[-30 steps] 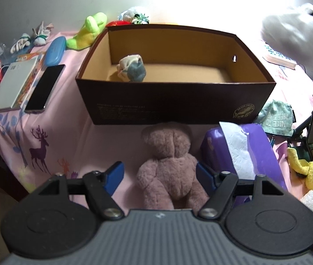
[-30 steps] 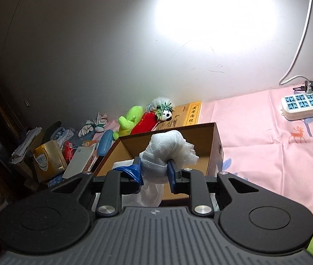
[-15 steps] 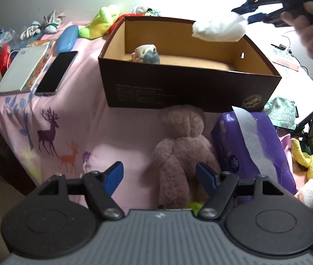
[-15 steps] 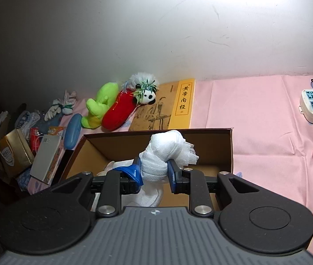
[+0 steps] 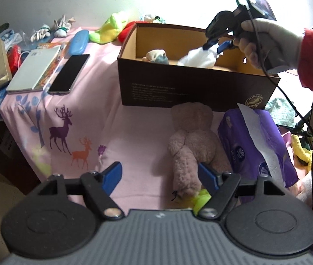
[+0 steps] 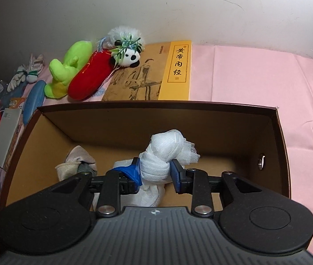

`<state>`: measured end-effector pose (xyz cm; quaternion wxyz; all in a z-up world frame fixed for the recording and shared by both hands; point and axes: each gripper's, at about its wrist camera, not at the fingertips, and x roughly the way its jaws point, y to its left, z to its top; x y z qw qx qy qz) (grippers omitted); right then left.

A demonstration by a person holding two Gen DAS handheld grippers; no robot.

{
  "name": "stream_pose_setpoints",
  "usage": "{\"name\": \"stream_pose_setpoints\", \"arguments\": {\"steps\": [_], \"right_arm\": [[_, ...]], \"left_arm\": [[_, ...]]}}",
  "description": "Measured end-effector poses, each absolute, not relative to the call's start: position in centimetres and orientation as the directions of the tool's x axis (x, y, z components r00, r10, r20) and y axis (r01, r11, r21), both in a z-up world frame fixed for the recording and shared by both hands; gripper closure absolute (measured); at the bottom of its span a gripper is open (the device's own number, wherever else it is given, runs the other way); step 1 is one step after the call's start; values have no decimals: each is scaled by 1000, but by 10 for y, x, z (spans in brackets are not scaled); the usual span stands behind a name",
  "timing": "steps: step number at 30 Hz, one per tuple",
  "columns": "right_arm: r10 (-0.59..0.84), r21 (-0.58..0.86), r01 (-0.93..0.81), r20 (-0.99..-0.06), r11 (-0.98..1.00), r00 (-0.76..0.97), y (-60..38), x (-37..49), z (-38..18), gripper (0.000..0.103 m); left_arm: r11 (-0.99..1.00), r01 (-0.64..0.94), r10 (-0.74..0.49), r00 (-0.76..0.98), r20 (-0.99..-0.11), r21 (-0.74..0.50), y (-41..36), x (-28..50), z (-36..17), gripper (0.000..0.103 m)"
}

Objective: Organize soft objects
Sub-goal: 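Lower the white bundle into the box and open the right gripper, then move the left gripper toward the pink teddy bear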

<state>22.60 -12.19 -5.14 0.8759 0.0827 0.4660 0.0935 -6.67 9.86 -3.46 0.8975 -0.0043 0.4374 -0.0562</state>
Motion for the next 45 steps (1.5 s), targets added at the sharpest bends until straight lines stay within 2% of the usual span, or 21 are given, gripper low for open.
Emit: {"name": "stream_pose_setpoints", "arguments": {"steps": [3, 9, 13, 16, 19, 27, 35, 45], "right_arm": [[245, 243, -78, -801, 967, 546, -126, 224, -50, 89], [249, 194, -158, -800, 968, 545, -127, 215, -37, 87], [399, 395, -128, -743, 910, 537, -152, 208, -27, 87], [307, 330, -79, -729, 941, 612, -158, 199, -17, 86], [379, 453, -43, -685, 890, 622, -177, 191, -13, 85], [423, 552, -28, -604, 833, 676, -197, 138, -4, 85], [444, 587, -65, -531, 807, 722, -205, 66, -6, 85], [379, 537, -44, -532, 843, 758, -209, -21, -30, 85]], "left_arm": [[994, 96, -104, 612, -784, -57, 100, -68, -34, 14], [990, 121, -132, 606, -785, -73, 98, -68, -35, 14], [986, 139, -158, 602, -783, -93, 94, -67, -34, 14], [982, 162, -172, 603, -779, -92, 88, -67, -33, 14], [978, 189, -188, 609, -771, -90, 82, -70, -31, 14], [974, 209, -201, 602, -773, -90, 80, -70, -32, 14], [963, 250, -228, 561, -796, -100, 80, -63, -38, 14], [936, 345, -249, 509, -824, -70, 67, -56, -50, 14]]}}
